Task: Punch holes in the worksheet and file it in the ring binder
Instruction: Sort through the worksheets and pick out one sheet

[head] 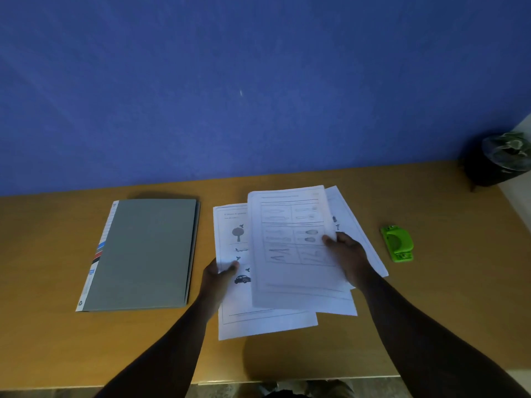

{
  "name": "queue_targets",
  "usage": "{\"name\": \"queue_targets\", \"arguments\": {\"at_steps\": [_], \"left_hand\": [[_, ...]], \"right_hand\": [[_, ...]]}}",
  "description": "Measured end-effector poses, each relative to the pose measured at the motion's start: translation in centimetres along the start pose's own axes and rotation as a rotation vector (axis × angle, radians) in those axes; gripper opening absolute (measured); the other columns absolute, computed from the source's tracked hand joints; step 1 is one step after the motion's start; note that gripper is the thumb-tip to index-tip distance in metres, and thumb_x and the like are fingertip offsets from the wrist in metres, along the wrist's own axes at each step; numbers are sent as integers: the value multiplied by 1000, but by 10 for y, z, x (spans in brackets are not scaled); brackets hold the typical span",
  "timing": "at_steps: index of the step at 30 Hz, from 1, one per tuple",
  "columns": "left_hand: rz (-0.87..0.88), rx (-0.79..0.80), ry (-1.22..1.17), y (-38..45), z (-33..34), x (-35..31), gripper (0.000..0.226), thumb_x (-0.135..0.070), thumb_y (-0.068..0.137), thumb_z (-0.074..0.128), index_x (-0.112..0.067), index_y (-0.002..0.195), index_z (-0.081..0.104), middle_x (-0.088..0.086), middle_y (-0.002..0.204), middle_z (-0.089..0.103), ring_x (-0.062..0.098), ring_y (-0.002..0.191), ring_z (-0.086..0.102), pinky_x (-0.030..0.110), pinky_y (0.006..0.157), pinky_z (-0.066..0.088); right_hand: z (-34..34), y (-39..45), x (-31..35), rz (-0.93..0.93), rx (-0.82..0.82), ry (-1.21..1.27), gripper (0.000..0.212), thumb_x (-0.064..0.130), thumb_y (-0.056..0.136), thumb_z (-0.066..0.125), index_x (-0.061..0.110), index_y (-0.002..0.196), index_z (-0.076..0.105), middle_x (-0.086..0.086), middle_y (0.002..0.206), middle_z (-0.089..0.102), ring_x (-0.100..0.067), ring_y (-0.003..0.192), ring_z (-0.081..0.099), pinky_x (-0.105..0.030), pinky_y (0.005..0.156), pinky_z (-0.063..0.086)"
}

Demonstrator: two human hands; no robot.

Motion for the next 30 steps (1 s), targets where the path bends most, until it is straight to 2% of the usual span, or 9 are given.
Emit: {"name": "queue_targets", "arguments": {"at_steps": [3, 7, 10, 13, 18, 20, 21, 24, 30], "left_hand": [[-9, 87, -28, -2, 12, -8, 28, -19, 87, 74, -13, 114, 68, 7, 103, 75, 25, 94, 73, 33, 74, 61], [-28, 126, -45, -3, 19, -12, 30, -24, 90, 70, -13, 117, 66, 8, 106, 75, 29, 99, 72, 45, 83, 60], [-51, 150, -84, -8, 25, -17, 24, -26, 96, 62, -13, 116, 67, 10, 104, 75, 31, 96, 72, 39, 73, 61], [-95, 127, -131, -13, 29, -21, 24, -29, 100, 53, -13, 111, 67, 9, 99, 75, 29, 89, 72, 30, 61, 57], [-104, 171, -150, -12, 32, -17, 46, -51, 102, 32, -24, 122, 64, 0, 113, 73, 22, 102, 71, 34, 76, 58], [-80, 189, -88, -12, 33, -19, 46, -58, 98, 37, -30, 125, 61, -7, 117, 72, 17, 107, 67, 34, 88, 53], [-49, 185, -27, -12, 32, -20, 43, -59, 96, 44, -31, 124, 61, -11, 117, 71, 12, 108, 66, 29, 89, 51], [-10, 128, 39, -9, 27, -13, 36, -39, 92, 65, -25, 125, 62, -10, 113, 72, 13, 107, 68, 18, 76, 55], [-53, -3, 26, -6, 19, 0, 25, -24, 94, 66, -20, 118, 63, -4, 107, 71, 12, 97, 67, 17, 65, 53]], "right_hand": [[14, 0, -4, 12, 20, 15, 18, 25, 86, 72, 10, 97, 71, -8, 99, 73, -24, 87, 69, -38, 80, 57], [26, -1, -4, -7, 36, -45, 27, 26, 86, 73, 13, 109, 67, -2, 102, 71, -17, 88, 67, -27, 68, 54], [31, -4, -2, -40, 37, -119, 31, 27, 87, 72, 15, 113, 62, 0, 102, 68, -14, 86, 65, -25, 67, 52], [37, -4, -4, -48, 54, -190, 35, 24, 89, 69, 14, 121, 60, -2, 111, 67, -21, 97, 64, -30, 77, 53], [45, -7, -8, -50, 97, -265, 42, 21, 91, 65, 13, 131, 55, -5, 121, 64, -24, 105, 62, -30, 81, 53], [48, -8, -7, -58, 115, -277, 43, 18, 91, 65, 11, 131, 53, -5, 122, 64, -23, 104, 61, -29, 81, 52], [49, -8, -8, -57, 119, -278, 43, 18, 91, 65, 11, 131, 53, -6, 122, 63, -23, 104, 61, -30, 82, 52], [50, -6, -11, -51, 128, -295, 46, 18, 88, 68, 12, 131, 53, -6, 122, 65, -23, 105, 63, -34, 87, 55], [43, 3, -17, -27, 80, -335, 48, 28, 85, 72, 13, 128, 54, 0, 111, 66, -19, 100, 62, -27, 74, 52]]}}
Point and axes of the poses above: each hand's wrist, its own y-axis towards the middle knuckle, its own z-axis out of the palm, x = y × z, the point moved 5 cm from there along y, towards the middle knuckle
